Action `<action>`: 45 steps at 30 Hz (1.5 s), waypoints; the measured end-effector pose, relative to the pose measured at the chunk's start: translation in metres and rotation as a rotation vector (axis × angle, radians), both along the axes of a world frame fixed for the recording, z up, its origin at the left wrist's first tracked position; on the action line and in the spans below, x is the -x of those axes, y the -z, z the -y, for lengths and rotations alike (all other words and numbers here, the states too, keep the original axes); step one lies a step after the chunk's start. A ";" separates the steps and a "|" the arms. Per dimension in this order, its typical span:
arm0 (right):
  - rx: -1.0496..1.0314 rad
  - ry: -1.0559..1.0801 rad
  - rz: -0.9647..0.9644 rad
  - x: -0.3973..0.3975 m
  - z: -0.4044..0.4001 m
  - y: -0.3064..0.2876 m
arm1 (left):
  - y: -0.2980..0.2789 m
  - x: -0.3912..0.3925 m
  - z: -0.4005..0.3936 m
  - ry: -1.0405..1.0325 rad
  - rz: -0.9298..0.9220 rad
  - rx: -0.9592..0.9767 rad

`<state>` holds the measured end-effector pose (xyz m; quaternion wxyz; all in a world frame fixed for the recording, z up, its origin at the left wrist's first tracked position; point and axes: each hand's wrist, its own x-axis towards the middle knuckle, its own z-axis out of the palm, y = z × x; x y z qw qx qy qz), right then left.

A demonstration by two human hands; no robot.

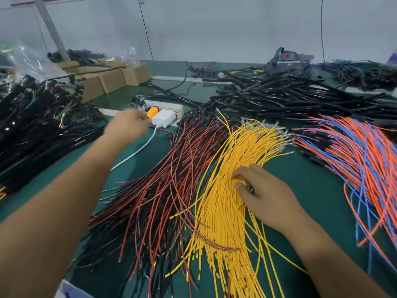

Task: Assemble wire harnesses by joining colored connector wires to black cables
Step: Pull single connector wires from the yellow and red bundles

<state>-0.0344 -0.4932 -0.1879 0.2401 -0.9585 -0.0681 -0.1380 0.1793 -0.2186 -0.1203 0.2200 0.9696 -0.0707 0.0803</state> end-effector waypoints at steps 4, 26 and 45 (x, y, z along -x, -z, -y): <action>-0.034 0.001 0.004 0.000 0.002 0.001 | 0.027 0.024 0.069 0.113 -0.279 -0.061; -0.921 0.119 -0.072 -0.003 0.019 -0.006 | -0.013 0.066 0.096 0.006 0.241 0.330; -1.764 0.458 0.369 -0.006 0.064 -0.016 | -0.046 0.114 0.101 0.704 -0.769 -0.091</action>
